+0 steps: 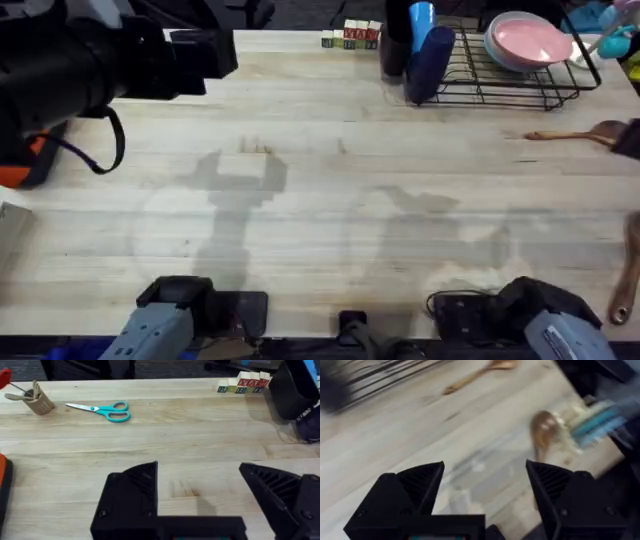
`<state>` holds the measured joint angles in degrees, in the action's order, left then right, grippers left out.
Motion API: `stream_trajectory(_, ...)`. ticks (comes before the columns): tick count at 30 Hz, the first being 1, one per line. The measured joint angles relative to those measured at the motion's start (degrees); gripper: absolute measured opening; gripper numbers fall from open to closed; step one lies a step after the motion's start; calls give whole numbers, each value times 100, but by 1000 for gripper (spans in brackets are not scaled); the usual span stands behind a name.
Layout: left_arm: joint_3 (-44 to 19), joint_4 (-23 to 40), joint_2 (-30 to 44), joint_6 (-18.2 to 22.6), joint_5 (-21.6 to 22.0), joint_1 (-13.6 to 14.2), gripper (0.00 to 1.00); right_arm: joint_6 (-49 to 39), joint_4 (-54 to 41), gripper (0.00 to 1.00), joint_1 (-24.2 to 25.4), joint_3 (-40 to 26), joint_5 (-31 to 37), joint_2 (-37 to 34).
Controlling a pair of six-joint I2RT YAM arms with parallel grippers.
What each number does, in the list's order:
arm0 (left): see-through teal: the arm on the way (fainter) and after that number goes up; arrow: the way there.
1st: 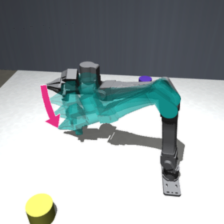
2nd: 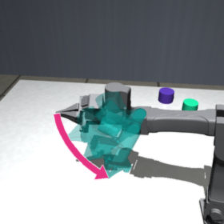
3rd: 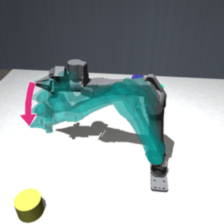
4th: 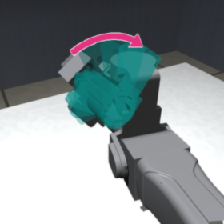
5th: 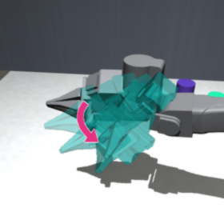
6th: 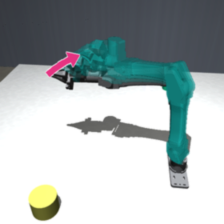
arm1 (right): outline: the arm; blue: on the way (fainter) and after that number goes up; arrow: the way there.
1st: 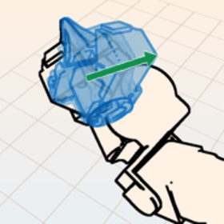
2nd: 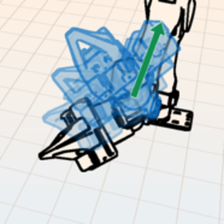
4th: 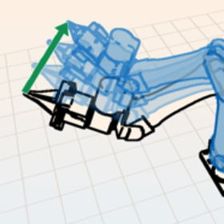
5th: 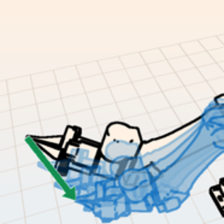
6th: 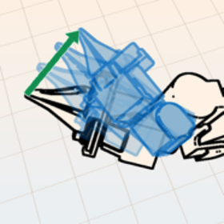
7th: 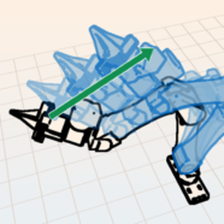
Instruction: Pick up the spoon on the table one by one and put them onto the rack
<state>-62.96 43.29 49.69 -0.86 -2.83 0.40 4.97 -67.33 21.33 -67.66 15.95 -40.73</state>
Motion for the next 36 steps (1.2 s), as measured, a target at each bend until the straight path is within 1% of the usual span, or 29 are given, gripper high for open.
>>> stream_trajectory(3,0,0,0,0,-2,0,993,4,0,995,660,0,170,0)
stream_trajectory(6,0,0,2,0,-2,0,993,20,8,996,1107,0,296,0)
stream_trajectory(10,0,-7,0,0,-3,0,994,20,87,996,1197,0,421,0)
stream_trajectory(16,0,-22,0,0,-4,0,994,20,44,995,1275,-2,785,-65)
stream_trajectory(23,0,-22,2,0,-20,0,993,44,-48,996,1584,-2,878,-175)
stream_trajectory(25,0,-23,1,0,-20,0,993,46,-70,996,1716,-2,893,-174)
stream_trajectory(26,0,-22,1,0,-20,0,994,61,-70,996,1928,-2,896,-175)
stream_trajectory(28,0,-24,2,0,-20,0,994,62,-70,996,2095,-2,898,-175)
stream_trajectory(29,0,-24,2,0,-21,0,993,63,-72,996,2379,-4,918,-187)
stream_trajectory(33,0,-22,1,0,-20,0,993,84,-74,994,2720,-4,937,-307)
stream_trajectory(36,0,-22,1,0,-21,0,993,109,-74,995,2885,-4,937,-418)
